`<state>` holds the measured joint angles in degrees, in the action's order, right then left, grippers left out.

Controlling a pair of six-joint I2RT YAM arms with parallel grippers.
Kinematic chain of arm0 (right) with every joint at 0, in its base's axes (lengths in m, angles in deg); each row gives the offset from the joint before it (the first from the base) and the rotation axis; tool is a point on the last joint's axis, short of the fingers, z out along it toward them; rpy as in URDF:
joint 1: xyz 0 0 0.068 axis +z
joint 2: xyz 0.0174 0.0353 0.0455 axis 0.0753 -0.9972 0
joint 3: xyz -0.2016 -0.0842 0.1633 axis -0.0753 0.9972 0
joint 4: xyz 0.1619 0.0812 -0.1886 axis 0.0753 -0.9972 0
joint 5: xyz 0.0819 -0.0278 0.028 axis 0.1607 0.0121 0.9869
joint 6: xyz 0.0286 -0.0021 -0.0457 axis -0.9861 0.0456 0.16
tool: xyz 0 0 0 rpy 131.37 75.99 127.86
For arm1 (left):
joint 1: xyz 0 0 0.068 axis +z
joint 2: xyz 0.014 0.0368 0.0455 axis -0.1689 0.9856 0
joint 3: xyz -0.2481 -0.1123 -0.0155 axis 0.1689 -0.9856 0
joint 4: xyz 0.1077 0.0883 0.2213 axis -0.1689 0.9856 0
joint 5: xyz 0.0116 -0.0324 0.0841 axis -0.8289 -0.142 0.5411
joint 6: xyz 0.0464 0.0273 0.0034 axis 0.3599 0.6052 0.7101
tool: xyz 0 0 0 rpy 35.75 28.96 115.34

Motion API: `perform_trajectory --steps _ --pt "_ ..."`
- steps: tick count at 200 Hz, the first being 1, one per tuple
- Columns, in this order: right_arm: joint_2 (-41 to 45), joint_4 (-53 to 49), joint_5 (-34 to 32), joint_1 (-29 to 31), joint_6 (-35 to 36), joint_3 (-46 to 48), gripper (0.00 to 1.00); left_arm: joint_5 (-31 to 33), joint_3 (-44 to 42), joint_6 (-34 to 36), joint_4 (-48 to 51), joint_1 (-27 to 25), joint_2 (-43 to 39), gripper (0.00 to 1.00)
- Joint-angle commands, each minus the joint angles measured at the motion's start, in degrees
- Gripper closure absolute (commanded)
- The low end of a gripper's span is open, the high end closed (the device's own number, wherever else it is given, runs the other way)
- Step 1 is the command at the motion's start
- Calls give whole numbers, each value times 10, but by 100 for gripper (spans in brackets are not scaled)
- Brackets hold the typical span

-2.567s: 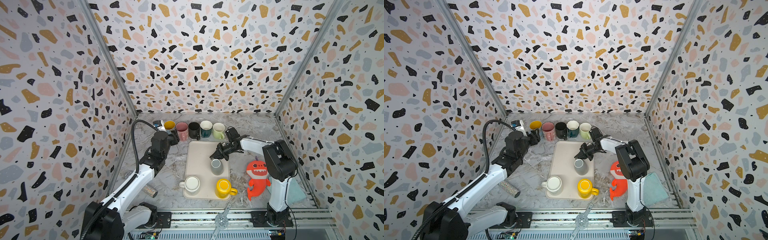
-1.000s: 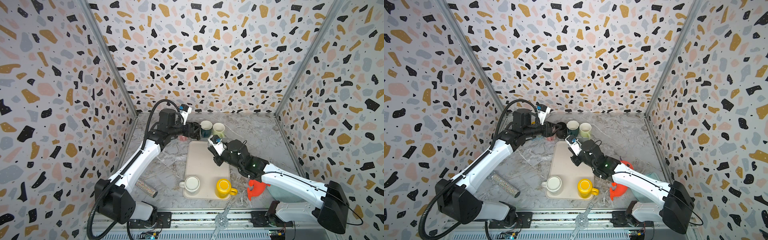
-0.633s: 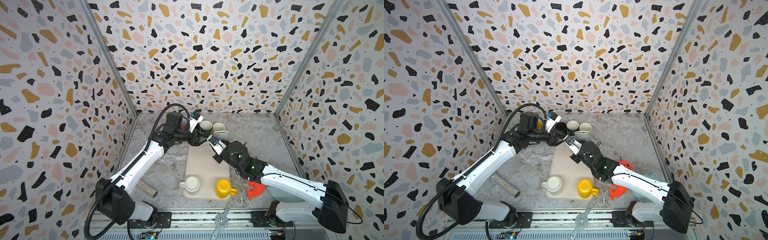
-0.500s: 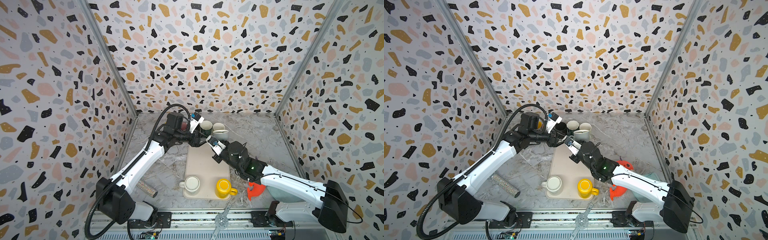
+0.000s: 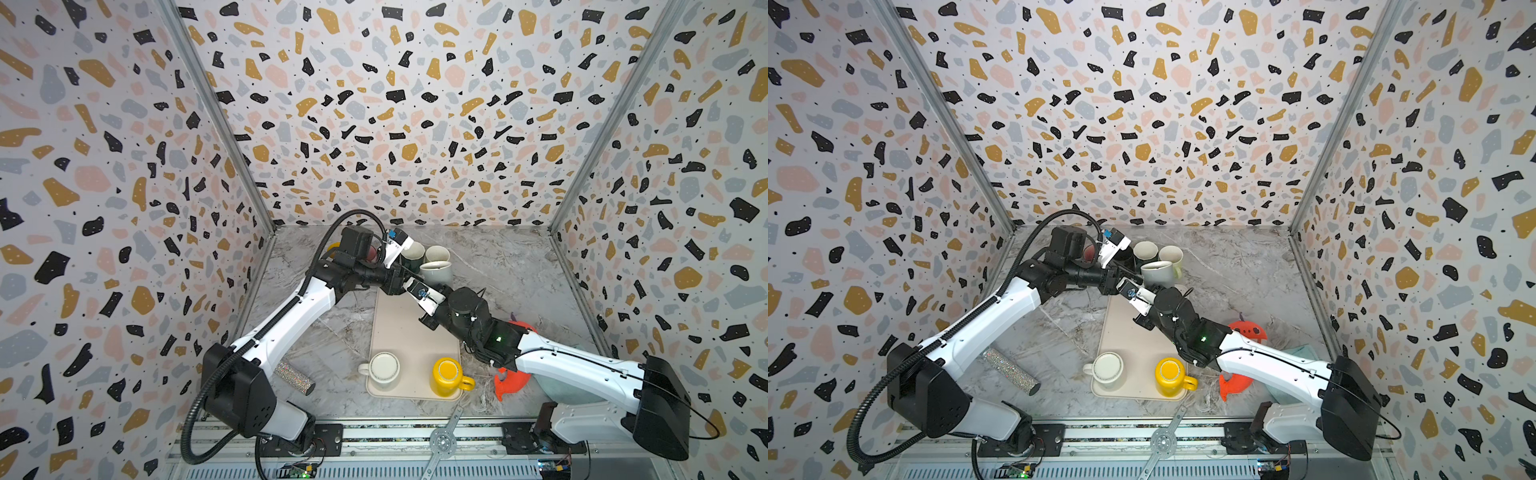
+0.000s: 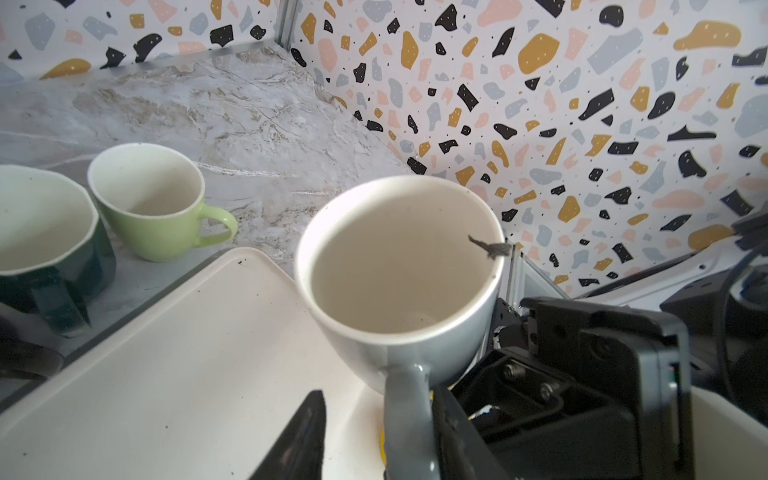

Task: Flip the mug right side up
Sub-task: 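Close the left gripper on the grey mug handle while the right gripper releases and withdraws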

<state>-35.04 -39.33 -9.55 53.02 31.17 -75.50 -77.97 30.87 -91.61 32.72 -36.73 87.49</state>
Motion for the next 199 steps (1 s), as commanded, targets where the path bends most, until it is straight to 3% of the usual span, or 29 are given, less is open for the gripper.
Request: perform_trajectory --steps 1,38,99,124,145,199 --pt "16 52 -19 3 12 -24 100 -4 16 2 -5 -2 3 70" --pt "23 62 -24 3 13 -19 100 -10 11 2 3 -4 10 100" --pt "29 64 -48 3 15 -18 100 12 4 -16 -22 -8 5 100" --pt "41 51 -60 2 14 -16 82 16 7 -30 -43 -8 11 100" --pt "56 36 -69 2 11 -11 74 21 13 -37 -53 -8 17 100" --pt "103 -40 -105 2 -24 -4 69 38 30 -63 -93 -8 41 100"
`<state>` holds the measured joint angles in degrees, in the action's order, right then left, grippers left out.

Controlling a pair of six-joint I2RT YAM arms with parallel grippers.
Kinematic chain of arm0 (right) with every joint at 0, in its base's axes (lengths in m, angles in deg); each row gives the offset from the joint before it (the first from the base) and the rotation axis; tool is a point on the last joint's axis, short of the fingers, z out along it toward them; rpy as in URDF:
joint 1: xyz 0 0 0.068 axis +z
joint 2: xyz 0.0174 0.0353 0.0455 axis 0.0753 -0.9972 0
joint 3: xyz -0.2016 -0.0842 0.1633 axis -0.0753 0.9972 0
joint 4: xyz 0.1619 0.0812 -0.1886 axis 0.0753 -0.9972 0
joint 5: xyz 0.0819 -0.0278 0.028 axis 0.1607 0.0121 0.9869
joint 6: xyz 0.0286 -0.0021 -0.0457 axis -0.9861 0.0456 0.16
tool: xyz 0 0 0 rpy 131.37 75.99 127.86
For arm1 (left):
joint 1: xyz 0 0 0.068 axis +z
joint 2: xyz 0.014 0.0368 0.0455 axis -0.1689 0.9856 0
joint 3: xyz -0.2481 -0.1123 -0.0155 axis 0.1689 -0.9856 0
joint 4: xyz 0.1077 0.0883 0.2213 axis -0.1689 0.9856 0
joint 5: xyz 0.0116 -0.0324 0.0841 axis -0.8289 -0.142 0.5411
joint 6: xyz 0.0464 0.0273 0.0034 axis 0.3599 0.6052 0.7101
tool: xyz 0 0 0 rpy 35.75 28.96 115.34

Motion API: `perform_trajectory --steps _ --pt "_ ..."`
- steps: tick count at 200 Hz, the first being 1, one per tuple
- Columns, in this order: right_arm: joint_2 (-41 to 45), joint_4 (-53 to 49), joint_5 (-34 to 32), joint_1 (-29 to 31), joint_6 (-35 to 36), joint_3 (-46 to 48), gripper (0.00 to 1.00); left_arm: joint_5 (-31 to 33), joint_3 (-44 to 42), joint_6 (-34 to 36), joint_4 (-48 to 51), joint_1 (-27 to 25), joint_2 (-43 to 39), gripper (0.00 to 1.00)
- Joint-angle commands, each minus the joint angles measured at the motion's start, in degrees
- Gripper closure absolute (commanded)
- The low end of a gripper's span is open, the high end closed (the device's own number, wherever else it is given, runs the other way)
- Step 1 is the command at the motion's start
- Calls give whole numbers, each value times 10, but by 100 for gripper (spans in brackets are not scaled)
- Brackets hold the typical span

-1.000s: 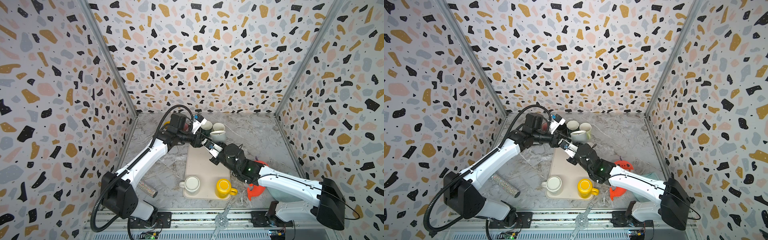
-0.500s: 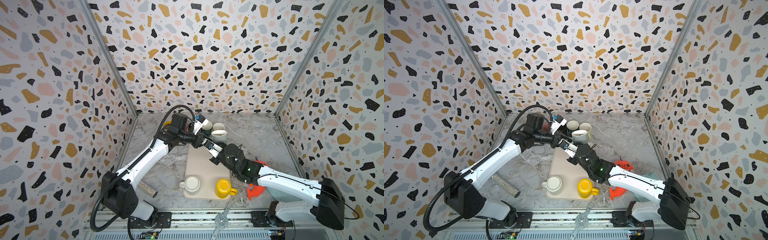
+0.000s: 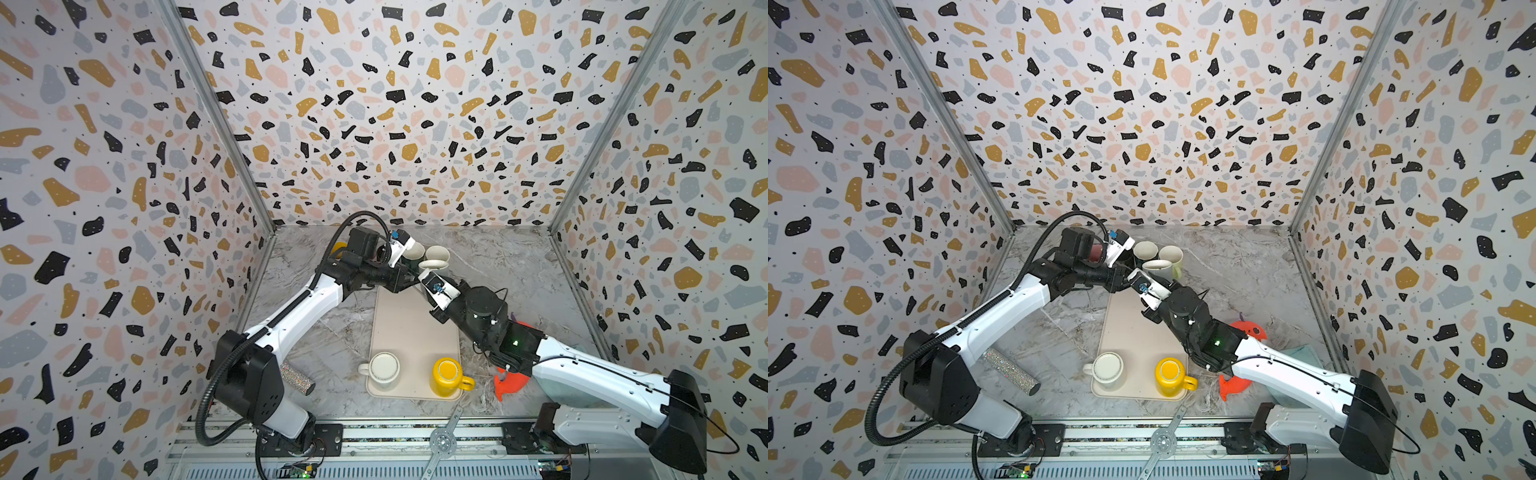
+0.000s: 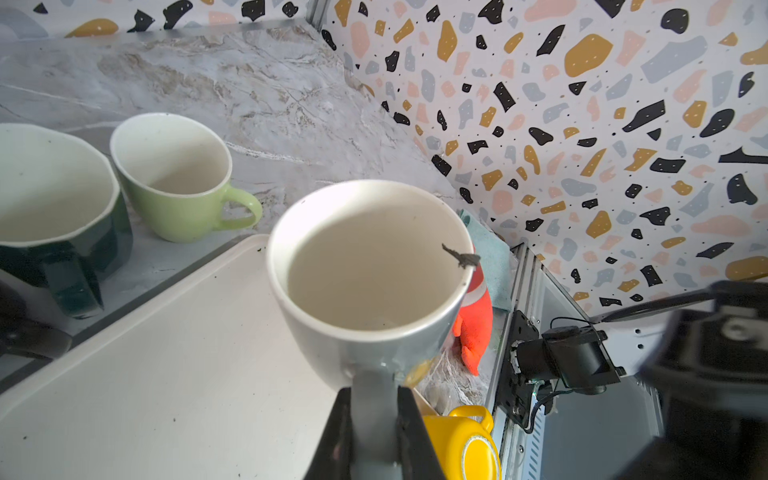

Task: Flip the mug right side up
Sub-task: 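Close the left gripper on the grey mug handle while the right gripper releases and withdraws, then lower the grey mug beside the light green mug with the left gripper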

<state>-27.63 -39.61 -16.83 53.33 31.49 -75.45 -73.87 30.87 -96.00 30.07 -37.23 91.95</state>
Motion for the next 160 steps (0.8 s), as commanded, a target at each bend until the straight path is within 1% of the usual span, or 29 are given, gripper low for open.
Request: perform_trajectory --steps 1,32,57,73,83,121,143,160 --pt "31 -38 -32 -1 -29 -4 69 -2 31 -21 -68 -3 -3 100" --pt "100 -72 -65 -1 -68 12 69 24 33 -46 -125 -13 10 100" --pt "147 -92 -96 -5 -100 6 69 64 45 -41 -162 -52 28 100" --pt "159 -115 -98 -7 -117 -12 69 84 70 -36 -164 -75 61 100" --pt "166 -125 -98 -8 -127 -23 69 108 85 -37 -165 -87 84 100" --pt "185 -139 -57 -11 -154 -40 67 222 126 -40 -194 -130 158 100" --pt "192 -142 -53 -13 -159 -39 66 288 145 -36 -215 -151 193 100" --pt "198 -145 -53 -17 -162 -35 66 316 153 -36 -242 -160 216 100"
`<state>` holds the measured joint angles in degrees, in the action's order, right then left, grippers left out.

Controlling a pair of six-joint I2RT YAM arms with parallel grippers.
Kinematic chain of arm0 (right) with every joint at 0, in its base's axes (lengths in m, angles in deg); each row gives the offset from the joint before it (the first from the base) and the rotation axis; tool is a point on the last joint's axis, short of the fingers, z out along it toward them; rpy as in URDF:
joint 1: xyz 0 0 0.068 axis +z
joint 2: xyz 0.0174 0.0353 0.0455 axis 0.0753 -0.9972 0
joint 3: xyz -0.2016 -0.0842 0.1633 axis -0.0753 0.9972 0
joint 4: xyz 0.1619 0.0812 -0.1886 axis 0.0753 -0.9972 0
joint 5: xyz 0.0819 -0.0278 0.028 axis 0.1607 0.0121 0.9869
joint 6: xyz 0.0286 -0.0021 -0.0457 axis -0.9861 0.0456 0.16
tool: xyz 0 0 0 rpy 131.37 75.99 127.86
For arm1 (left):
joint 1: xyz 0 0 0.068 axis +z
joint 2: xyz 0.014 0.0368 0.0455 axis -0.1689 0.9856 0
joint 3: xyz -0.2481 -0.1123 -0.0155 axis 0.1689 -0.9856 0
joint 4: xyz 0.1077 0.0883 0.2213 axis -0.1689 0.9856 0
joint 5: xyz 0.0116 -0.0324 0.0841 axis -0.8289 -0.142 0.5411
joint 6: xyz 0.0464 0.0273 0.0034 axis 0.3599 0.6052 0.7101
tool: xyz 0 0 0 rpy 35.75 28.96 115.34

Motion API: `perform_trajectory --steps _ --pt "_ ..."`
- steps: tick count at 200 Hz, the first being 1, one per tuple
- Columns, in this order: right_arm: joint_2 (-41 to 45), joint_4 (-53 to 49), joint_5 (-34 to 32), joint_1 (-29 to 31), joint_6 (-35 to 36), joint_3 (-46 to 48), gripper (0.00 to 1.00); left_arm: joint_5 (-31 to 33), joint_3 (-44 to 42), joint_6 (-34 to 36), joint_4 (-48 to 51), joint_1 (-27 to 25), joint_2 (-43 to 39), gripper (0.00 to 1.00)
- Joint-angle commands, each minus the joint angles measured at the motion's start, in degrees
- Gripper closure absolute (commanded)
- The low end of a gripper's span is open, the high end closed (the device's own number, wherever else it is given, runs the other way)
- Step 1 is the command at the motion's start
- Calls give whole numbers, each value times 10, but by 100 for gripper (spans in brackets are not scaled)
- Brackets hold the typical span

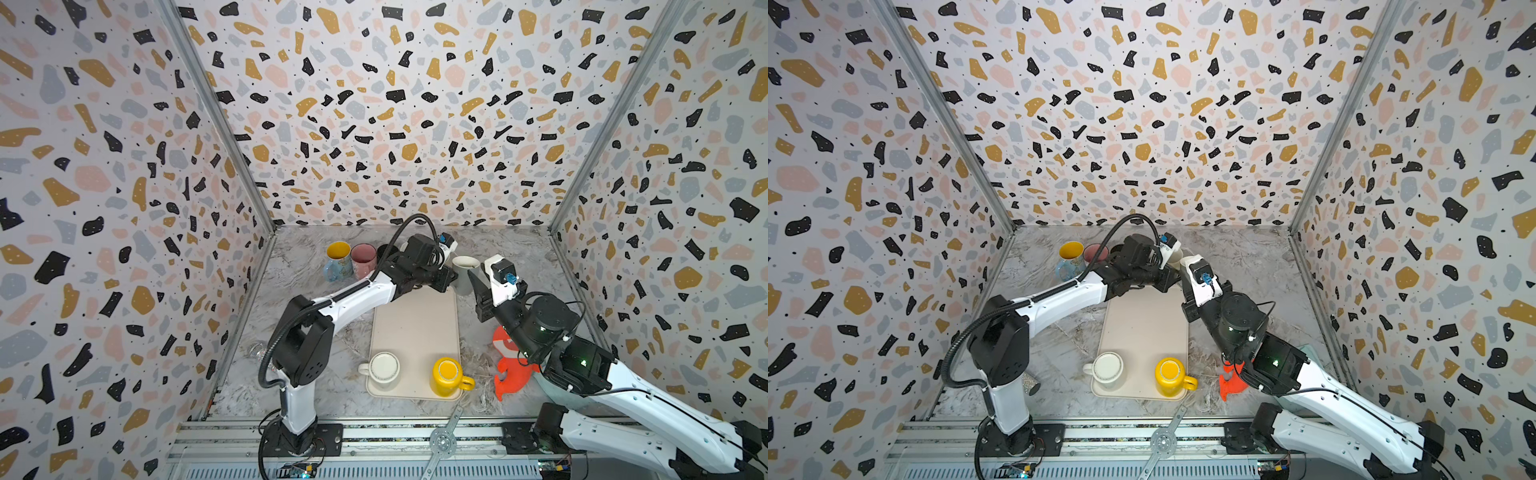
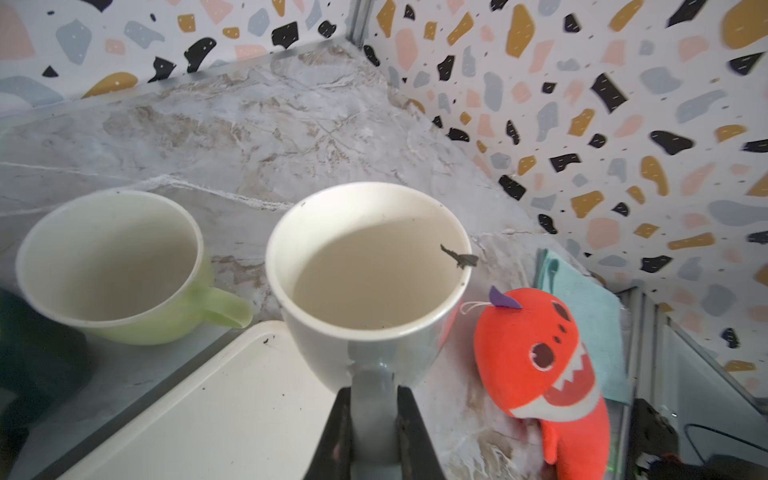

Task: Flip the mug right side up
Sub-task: 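Lower the grey mug beside the light green mug with the left gripper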

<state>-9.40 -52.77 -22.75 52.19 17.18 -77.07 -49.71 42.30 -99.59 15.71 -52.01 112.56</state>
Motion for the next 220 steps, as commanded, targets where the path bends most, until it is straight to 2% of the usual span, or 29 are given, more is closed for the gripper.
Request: perform_trajectory --steps 1,82,220 --pt "16 -14 6 -6 -19 -19 66 75 39 0 -101 -13 11 100" --pt "51 -34 31 -57 -57 -1 66 122 78 2 -182 -28 100 100" --pt "53 -47 48 -74 -74 3 64 170 88 16 -273 -34 176 100"
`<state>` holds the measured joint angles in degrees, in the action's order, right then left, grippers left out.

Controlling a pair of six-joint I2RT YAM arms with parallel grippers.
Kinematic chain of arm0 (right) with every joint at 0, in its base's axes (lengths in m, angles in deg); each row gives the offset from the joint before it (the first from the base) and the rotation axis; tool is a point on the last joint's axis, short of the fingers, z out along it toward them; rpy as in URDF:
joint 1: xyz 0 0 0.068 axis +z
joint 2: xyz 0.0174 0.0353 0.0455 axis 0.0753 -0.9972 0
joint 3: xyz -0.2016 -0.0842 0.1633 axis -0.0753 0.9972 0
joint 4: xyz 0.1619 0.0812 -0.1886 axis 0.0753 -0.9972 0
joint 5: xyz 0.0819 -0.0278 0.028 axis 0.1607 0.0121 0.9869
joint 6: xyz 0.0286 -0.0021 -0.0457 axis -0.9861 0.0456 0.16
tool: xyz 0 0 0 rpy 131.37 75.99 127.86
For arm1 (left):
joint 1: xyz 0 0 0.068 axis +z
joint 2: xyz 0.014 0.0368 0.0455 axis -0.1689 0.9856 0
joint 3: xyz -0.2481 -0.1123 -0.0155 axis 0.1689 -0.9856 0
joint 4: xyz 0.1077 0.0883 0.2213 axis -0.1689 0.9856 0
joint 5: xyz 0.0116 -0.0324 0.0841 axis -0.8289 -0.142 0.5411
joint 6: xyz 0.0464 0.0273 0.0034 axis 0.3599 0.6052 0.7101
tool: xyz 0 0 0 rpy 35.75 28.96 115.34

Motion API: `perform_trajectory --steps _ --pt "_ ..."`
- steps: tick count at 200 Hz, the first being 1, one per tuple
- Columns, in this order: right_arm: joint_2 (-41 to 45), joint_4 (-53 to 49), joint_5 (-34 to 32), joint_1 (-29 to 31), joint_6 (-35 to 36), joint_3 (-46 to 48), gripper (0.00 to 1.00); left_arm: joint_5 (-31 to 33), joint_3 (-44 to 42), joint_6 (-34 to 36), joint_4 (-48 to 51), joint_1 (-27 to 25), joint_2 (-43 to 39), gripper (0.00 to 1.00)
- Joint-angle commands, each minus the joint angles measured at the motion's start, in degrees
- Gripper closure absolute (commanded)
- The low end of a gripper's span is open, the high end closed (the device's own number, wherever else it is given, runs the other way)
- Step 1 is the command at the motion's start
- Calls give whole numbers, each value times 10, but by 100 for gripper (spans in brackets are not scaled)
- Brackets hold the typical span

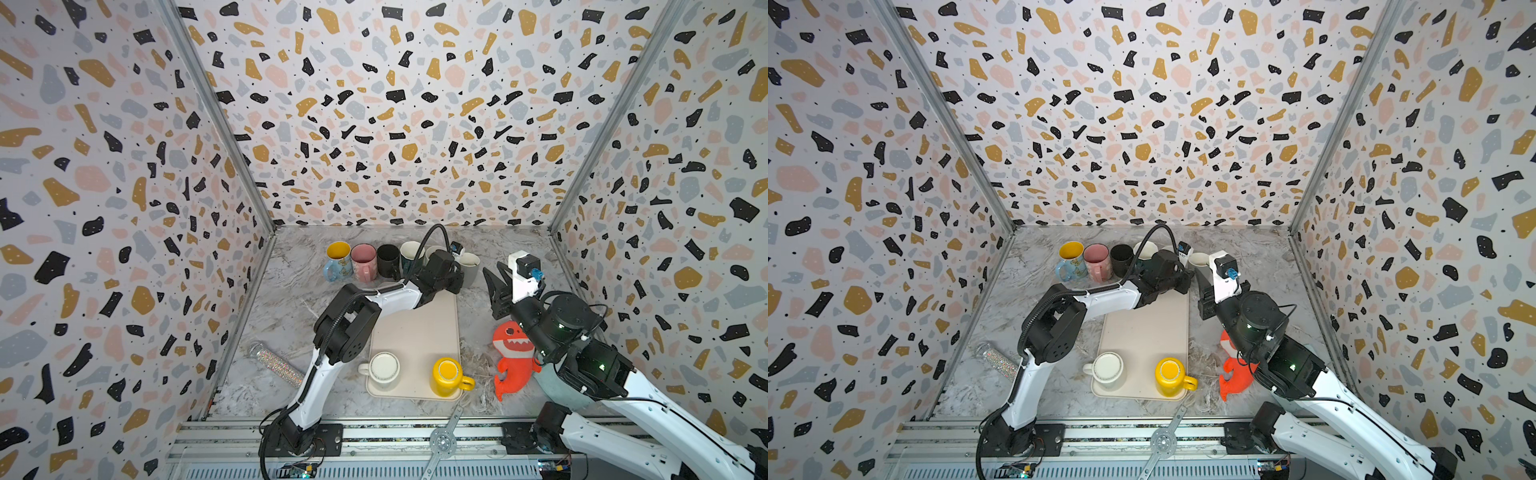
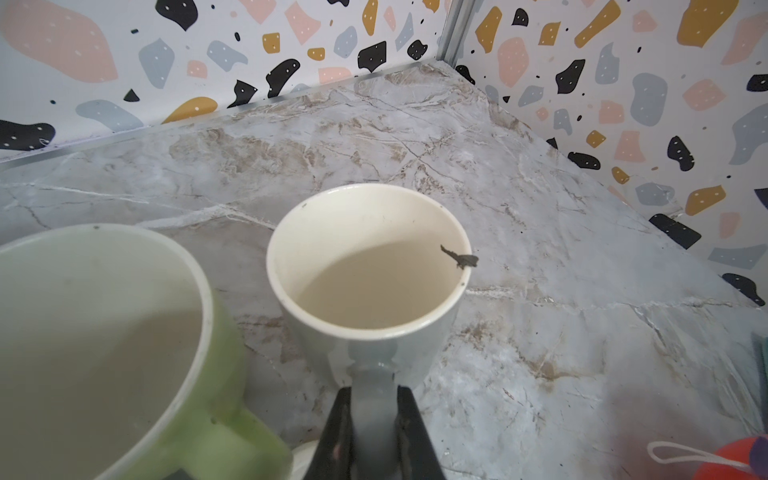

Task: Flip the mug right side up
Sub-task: 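Lower the grey mug beside the light green mug with the left gripper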

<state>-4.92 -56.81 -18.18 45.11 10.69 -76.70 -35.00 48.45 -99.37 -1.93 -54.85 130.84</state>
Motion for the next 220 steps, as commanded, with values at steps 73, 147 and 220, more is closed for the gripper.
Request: perform_trajectory --steps 73,147,220 --pt "6 -10 5 -8 -15 3 64 69 21 25 -119 -8 15 100" --pt "-2 -8 14 -13 -21 5 63 107 3 35 -138 -7 28 100" --pt "-11 -4 25 -16 -26 5 62 112 -18 42 -126 -7 25 98"
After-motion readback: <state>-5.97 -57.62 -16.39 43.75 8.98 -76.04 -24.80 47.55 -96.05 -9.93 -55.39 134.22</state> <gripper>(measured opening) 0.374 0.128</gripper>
